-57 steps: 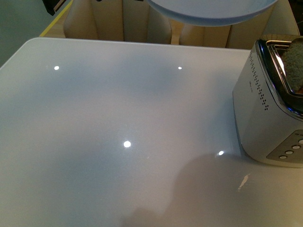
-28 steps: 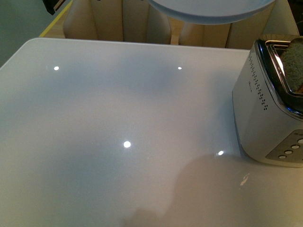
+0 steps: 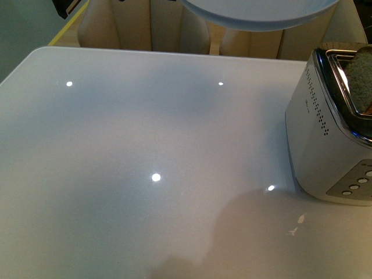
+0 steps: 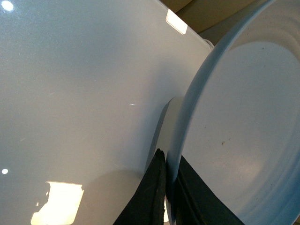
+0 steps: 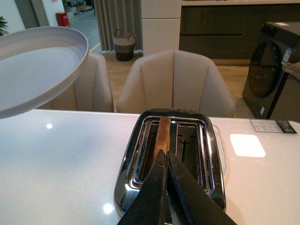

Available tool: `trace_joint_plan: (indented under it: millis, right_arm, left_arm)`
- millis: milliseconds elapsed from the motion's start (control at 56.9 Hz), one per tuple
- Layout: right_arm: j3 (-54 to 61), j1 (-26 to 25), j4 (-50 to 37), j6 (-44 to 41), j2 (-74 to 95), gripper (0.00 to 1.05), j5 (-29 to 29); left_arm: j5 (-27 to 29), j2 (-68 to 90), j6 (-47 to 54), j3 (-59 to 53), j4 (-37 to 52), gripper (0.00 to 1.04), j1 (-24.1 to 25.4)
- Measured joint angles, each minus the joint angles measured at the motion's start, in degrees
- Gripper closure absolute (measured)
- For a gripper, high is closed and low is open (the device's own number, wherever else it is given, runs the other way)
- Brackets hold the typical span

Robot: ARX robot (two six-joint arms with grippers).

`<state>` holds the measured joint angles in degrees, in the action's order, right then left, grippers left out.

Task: Left arm holds plate, right arm toasts bread

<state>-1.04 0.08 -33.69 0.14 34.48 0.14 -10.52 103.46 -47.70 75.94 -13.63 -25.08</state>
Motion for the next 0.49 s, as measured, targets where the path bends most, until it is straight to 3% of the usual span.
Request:
trace_joint_plan:
  millis: [492]
  right_arm:
    - [0.0,0.0,13.7,0.0,-14.6,1.03,0.0]
  left_arm:
    - [0.0,0.0,0.0,0.0,0.0,1.02,0.0]
